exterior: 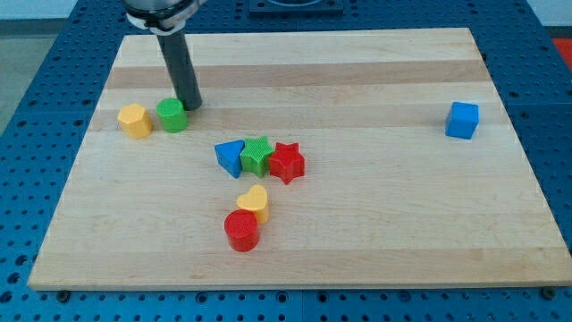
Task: Push the red star to the top left of the yellow heart
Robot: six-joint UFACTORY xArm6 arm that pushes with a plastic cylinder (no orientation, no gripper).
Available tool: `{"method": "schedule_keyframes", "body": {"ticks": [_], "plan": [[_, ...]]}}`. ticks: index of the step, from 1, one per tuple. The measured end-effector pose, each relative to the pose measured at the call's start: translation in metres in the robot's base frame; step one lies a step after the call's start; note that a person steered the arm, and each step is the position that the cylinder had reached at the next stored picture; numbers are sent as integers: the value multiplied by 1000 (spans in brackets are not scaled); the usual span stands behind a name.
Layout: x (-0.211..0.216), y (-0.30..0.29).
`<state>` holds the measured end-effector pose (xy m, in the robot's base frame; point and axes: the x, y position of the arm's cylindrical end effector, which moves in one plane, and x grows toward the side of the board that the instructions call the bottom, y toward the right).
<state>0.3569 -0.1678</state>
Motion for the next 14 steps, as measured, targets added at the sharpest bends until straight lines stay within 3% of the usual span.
{"method": "schedule_keyframes", "body": {"ticks": [1, 2, 4, 6, 9, 14], "plan": [[0, -5], [0, 31], [16, 146], [74, 197], [129, 192], [129, 77]]}}
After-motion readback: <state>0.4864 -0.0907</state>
